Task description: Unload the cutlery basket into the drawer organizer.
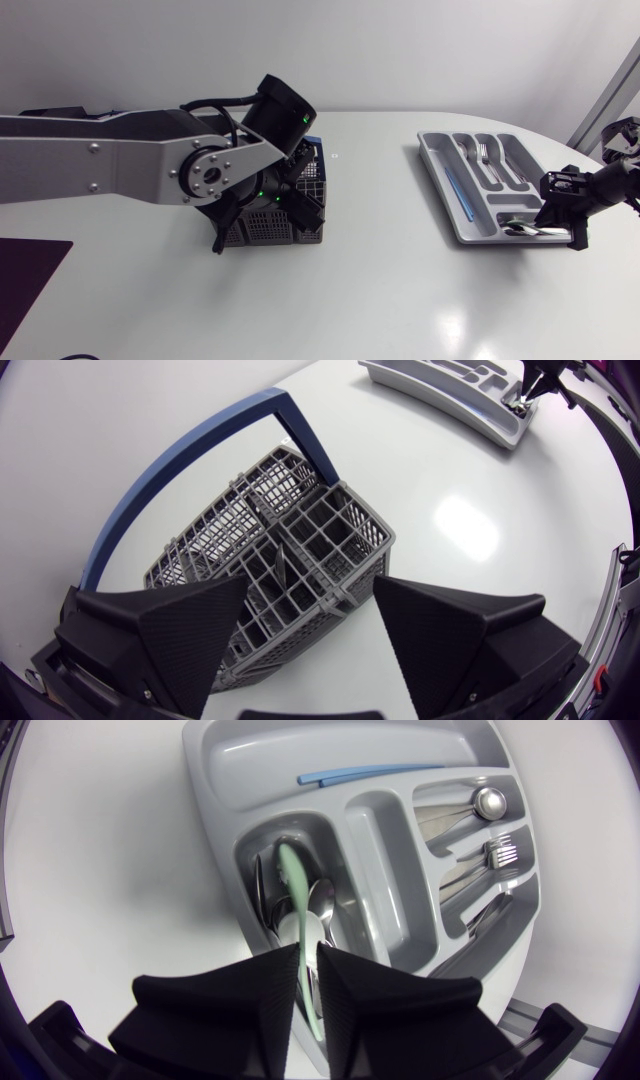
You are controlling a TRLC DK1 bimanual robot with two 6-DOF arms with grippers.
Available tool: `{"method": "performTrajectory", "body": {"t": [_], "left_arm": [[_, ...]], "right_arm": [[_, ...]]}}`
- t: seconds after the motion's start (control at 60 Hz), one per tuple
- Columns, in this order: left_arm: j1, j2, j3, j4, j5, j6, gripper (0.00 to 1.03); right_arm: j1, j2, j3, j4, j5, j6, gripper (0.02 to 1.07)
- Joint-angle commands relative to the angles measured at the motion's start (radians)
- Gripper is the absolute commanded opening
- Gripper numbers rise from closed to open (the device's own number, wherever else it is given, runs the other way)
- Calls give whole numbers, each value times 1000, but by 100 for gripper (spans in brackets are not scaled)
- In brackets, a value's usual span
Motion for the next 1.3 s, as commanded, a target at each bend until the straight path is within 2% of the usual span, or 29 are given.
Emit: {"method": "performTrajectory", "body": {"t": [0.0,0.117,0.167,0.217,0.3,0.383,0.567,0.7,0.767,0.85,0.95,1.083,1.133,1.283], "left_arm": [[-6,27,33,3,-14,3,87],[-9,50,51,3,-43,-5,87],[-17,60,59,3,-55,-10,80],[-17,66,64,3,-64,-14,76],[-21,78,73,3,-86,-19,70],[-21,86,78,3,-101,-22,60],[0,95,74,3,-107,-24,58],[14,103,73,3,-126,-30,37],[18,110,73,3,-126,-30,36],[23,118,74,5,-126,-30,34],[29,127,73,11,-126,-31,23],[34,135,68,14,-129,-31,23],[34,135,64,25,-133,-31,14],[32,122,41,53,-133,-30,11]], "right_arm": [[-11,13,-13,5,16,-22,50],[-9,-44,-36,1,13,-11,73],[-4,-70,-41,-15,10,9,83],[3,-90,-42,-35,2,22,88],[17,-133,-45,-75,-30,47,90],[36,-187,-48,-122,-67,81,92],[78,-276,-45,-191,-127,153,95],[132,-362,-54,-251,-171,214,95],[157,-403,-60,-274,-191,240,95],[207,-466,-82,-283,-191,280,95],[275,-540,-111,-291,-193,335,95],[352,-604,-148,-292,-191,387,95],[381,-619,-160,-292,-190,406,95],[425,-635,-183,-289,-184,432,95]]}}
